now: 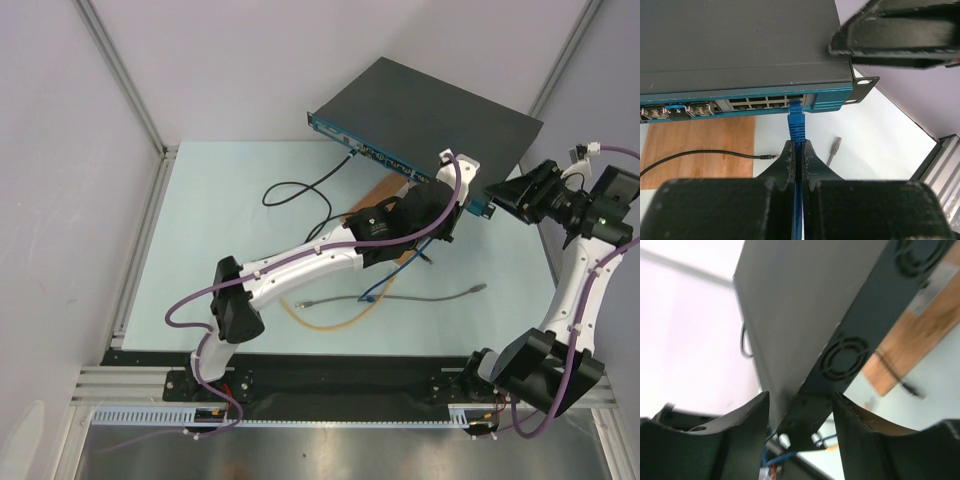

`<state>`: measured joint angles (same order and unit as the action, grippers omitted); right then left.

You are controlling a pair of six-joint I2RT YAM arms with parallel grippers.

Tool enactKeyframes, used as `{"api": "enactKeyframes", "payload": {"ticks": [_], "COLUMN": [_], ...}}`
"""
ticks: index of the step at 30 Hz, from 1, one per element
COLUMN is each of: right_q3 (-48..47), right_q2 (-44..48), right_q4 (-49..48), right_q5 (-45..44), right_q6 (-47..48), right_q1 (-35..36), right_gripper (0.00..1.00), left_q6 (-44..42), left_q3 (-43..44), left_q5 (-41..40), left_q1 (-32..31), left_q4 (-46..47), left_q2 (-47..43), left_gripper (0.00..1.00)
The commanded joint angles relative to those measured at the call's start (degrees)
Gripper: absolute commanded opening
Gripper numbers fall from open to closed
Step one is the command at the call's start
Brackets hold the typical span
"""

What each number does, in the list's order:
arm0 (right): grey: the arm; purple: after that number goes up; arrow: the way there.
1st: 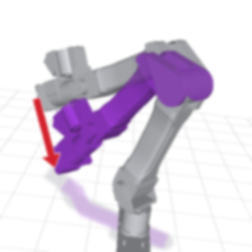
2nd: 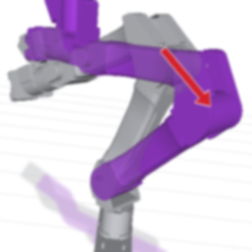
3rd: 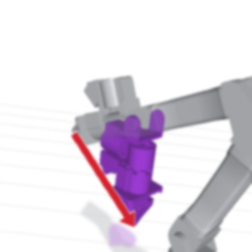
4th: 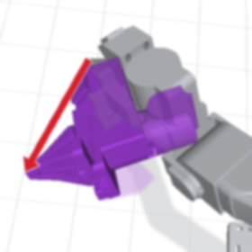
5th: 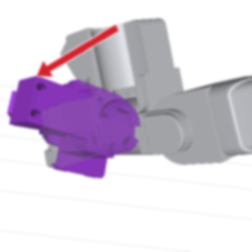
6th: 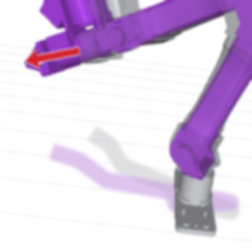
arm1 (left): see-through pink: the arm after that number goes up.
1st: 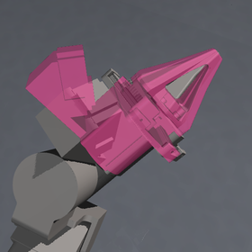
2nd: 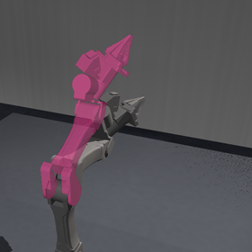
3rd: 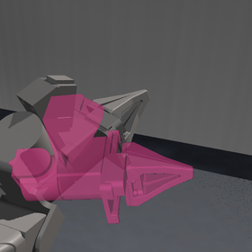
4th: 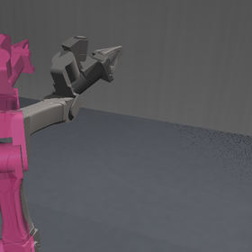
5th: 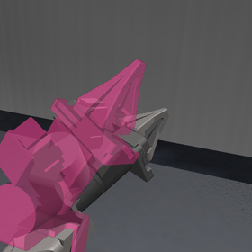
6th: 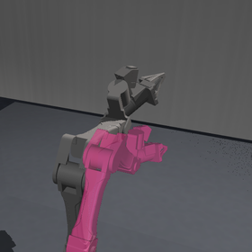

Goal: Insert the plug into the switch port

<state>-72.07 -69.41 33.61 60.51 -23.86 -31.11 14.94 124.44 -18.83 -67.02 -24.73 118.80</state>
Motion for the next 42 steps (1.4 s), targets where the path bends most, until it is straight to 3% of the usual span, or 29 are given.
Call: {"api": "enactKeyframes", "payload": {"ticks": [1, 3, 7, 11, 15, 25, 30, 36, 40, 42], "right_q3": [-6.58, -9.47, -9.67, -7.21, -5.45, 1.23, 2.9, 2.64, 2.73, 2.99], "right_q2": [-2.22, -3.19, -3.19, -2.75, -3.36, -3.54, -3.37, -4.42, -4.33, -3.81], "right_q4": [17.85, 22.01, 25.98, 25.11, 23.17, 6.31, -1.43, -2.58, -1.61, -2.31], "right_q5": [11.91, 12.0, 9.02, 5.42, 5.58, 9.97, 11.12, 9.89, 6.12, 4.8], "right_q6": [13.99, 19.27, 21.3, 20.08, 17.27, -0.04, -7.77, -7.09, -5.41, -5.76], "right_q1": [-1.58, -1.58, -0.1, 1.84, 1.85, 2.37, 2.81, 2.64, 3.16, 4.21], "right_gripper": [0.59, 0.62, 0.66, 0.76, 0.79, 0.73, 0.79, 0.81, 0.72, 0.49], "left_q6": [1.41, 1.32, 1.5, 1.93, 1.85, 1.94, 1.67, 1.94, 1.76, 1.76], "left_q3": [-0.25, -0.78, -1.75, -2.27, -2.27, -2.54, -2.63, -2.89, -2.8, -2.8], "left_q5": [0.28, 0.2, 0.37, 0.9, 1.34, 3.8, 4.24, 4.5, 4.5, 4.68], "left_q1": [2.34, 2.34, 2.34, 2.34, 2.34, 2.34, 2.34, 2.42, 2.34, 2.34], "left_q4": [13.66, 13.57, 13.57, 13.74, 14.01, 14.8, 15.15, 15.06, 15.33, 15.42], "left_q2": [0.2, -0.06, -0.41, -0.5, -0.59, -0.41, -0.33, -0.33, -0.24, -0.06], "left_gripper": [0.0, 0.0, 0.01, 0.01, 0.01, 0.0, 0.0, 0.0, 0.0, 0.0]}}
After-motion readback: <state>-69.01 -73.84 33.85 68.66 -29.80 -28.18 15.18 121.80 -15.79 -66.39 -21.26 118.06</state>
